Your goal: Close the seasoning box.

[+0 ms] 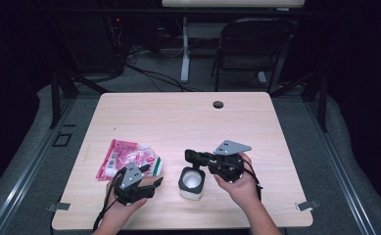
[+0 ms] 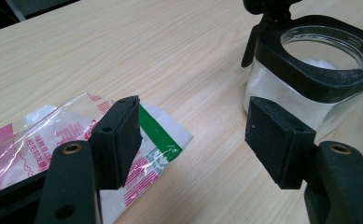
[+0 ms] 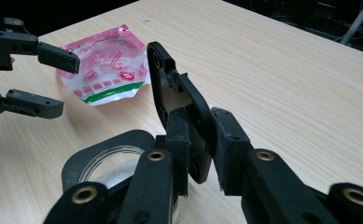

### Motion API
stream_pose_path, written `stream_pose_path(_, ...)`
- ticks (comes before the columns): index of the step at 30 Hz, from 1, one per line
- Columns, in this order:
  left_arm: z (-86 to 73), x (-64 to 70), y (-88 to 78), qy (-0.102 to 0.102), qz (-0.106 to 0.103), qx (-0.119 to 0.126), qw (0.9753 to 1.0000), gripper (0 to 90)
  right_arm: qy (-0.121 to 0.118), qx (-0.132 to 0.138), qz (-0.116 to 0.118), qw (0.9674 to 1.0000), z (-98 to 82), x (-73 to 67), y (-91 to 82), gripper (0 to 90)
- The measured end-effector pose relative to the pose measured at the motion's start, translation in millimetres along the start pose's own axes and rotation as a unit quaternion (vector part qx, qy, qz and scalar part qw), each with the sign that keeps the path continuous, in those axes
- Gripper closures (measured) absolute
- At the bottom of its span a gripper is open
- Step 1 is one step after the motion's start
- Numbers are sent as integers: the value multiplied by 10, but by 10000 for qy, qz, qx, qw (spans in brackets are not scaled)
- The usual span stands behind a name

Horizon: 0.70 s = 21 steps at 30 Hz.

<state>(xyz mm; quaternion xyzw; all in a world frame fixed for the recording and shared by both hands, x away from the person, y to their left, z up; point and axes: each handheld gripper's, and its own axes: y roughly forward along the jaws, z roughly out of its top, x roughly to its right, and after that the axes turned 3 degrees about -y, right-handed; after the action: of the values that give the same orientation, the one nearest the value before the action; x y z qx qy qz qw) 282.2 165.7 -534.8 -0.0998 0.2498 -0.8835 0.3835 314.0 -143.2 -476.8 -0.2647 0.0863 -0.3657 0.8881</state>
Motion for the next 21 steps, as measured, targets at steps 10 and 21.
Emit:
stream_pose_path(10,42,15,26,38,-70,33,10000,359,13,8,162,9999,-13,-98,-51,743)
stream_pose_path(21,91,55,98,102,-252,48,9996,359,-115,-35,211,9997,-59,-216,-80,690)
